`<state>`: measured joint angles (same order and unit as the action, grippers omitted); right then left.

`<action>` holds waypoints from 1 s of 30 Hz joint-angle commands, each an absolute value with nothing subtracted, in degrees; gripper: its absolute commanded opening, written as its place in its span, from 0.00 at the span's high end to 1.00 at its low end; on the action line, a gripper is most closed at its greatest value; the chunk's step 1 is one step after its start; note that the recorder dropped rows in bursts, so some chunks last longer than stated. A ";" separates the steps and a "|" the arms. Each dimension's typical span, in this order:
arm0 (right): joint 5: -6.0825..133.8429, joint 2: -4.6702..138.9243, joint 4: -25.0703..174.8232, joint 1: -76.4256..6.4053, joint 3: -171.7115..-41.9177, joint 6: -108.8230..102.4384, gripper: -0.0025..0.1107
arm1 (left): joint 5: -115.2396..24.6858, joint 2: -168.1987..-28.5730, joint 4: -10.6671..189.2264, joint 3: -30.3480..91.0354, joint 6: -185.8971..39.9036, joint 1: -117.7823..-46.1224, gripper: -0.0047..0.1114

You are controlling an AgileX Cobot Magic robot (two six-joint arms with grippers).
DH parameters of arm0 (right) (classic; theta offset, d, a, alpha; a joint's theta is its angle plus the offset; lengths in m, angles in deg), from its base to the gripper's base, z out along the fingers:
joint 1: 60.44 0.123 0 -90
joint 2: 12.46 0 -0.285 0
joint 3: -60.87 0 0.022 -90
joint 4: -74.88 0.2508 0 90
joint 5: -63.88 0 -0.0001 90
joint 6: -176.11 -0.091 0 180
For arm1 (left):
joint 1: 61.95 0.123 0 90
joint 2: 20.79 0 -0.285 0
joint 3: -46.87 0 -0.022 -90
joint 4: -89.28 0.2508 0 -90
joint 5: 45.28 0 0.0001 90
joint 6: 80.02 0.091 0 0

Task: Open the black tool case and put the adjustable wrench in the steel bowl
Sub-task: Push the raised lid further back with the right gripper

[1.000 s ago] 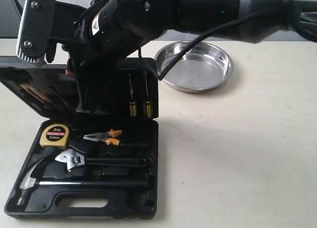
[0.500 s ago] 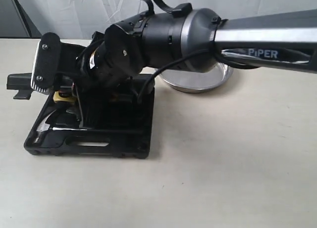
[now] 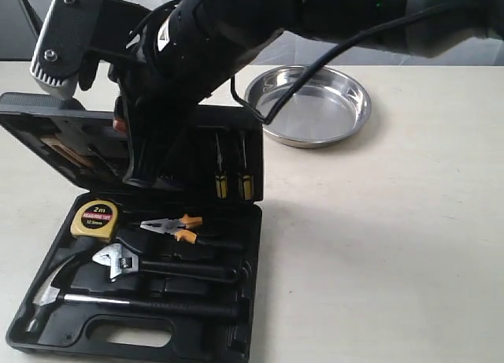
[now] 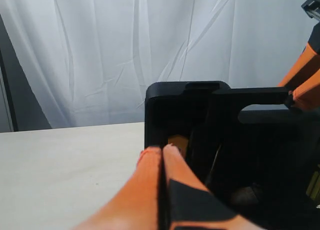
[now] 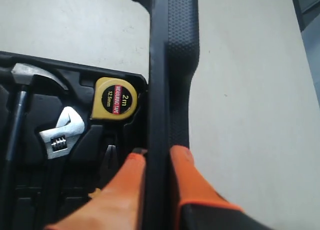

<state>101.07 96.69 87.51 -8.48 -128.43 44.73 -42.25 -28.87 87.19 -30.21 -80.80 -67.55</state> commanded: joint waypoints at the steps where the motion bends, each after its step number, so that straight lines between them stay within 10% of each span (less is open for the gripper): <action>1: 94.96 95.94 86.46 -8.47 -128.98 45.11 0.99 | -42.38 -28.57 87.14 -30.35 -80.94 -67.80 0.96; 30: 88.69 94.81 93.37 -8.47 -128.98 43.86 0.99 | -42.38 -28.57 87.14 -30.35 -80.94 -67.80 0.96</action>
<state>91.91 97.84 91.96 -8.48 -128.37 43.66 -42.25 -28.87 87.19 -30.21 -80.80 -67.55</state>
